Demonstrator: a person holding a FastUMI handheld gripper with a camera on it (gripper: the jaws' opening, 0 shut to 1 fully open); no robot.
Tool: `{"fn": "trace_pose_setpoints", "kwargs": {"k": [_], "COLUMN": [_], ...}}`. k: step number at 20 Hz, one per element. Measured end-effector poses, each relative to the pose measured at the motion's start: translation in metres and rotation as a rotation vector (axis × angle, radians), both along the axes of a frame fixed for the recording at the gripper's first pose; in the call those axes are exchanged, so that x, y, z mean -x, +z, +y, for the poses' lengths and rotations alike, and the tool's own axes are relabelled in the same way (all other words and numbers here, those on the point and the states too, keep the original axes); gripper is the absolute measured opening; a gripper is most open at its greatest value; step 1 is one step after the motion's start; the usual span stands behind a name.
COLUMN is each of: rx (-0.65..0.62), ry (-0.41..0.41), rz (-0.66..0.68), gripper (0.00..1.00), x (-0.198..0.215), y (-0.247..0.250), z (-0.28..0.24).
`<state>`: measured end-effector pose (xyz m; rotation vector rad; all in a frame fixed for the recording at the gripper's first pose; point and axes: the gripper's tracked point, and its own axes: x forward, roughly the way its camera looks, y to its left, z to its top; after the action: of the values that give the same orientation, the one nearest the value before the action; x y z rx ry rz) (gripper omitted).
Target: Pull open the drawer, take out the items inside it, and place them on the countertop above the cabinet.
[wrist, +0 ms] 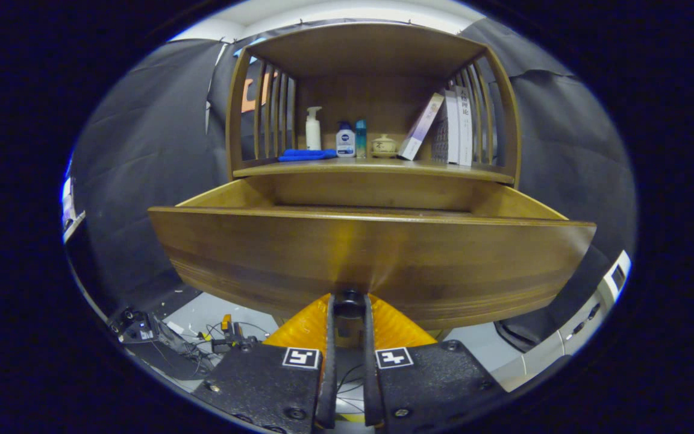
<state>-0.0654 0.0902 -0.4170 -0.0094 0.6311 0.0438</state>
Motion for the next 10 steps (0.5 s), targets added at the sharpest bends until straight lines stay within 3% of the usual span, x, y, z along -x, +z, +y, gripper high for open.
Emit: {"fn": "trace_pose_setpoints", "kwargs": {"k": [4,8,10], "rx": [-0.044,-0.106,-0.125], "ry": [-0.003,0.084,0.1], "rz": [0.042,0.019,0.045], "gripper": [0.31,0.38,0.52], "x": [0.002,-0.011,-0.014], "y": [0.019,0.072,0.085], "z": [0.0,0.017,0.021]}}
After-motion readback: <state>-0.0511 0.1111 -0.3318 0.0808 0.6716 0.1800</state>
